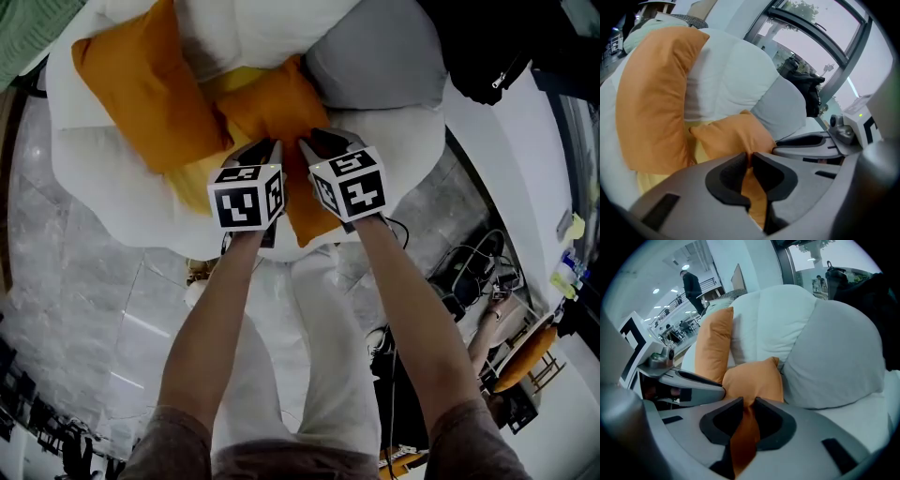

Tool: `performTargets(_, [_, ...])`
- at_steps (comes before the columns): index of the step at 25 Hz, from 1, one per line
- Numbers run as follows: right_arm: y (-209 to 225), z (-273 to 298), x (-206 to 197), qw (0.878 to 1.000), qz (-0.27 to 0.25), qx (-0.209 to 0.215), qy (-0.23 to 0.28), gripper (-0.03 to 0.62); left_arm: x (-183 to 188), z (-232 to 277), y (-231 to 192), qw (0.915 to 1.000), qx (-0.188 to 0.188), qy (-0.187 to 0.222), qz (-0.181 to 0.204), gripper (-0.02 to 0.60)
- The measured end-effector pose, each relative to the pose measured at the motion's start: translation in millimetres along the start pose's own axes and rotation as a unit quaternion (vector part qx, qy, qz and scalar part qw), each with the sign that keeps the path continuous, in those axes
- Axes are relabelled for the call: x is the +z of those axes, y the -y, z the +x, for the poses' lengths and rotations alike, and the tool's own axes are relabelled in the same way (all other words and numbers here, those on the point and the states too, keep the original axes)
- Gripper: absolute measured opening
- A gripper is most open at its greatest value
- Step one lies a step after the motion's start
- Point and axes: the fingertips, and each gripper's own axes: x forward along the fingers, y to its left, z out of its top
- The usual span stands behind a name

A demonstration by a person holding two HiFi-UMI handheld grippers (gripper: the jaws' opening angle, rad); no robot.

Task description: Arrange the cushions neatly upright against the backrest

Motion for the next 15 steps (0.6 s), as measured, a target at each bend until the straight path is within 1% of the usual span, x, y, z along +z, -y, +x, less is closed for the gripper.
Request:
performTargets(2, [0.2, 0.2, -1.3, 1.0, 0.007, 0.001, -0.005, 0.048, -1.9, 0.9, 1.0, 1.0, 0.004, -0.002, -0.004, 0.027])
performTargets(4, [0.9, -0.5, -0.9, 1.0, 0.026, 0.007, -0.007, 0.029, -1.8, 0.8, 2.0, 1.0, 0.006, -0.003, -0.003, 0.012])
performTargets(6, [0.7, -2.7, 0.3, 0.999, 0.035, 0.009, -0.007, 0.026, -0.8, -1.0, 3.4, 1.0, 0.007, -0.004, -0.002, 0.009])
performTargets(10, [-1.4, -16.0, 6.9, 0.999, 0.033, 0.0, -0.004, 0.023, 7.4, -14.1, 12.4, 1.0, 0.003, -0.005, 0.007, 0.009])
performTargets(12, [-0.5, -28.5, 15.3, 0.999, 0.04, -0.011, 0.009, 0.023, 18.8, -24.0, 21.4, 0.9998, -0.001, 0.001, 0.021, 0.009])
performTargets(15, [2.6, -48.2, 33.9, 0.997, 0.051, -0.031, 0.038, 0.023, 44.0, -38.3, 35.0, 0.9984, -0.003, 0.014, 0.054, 0.009])
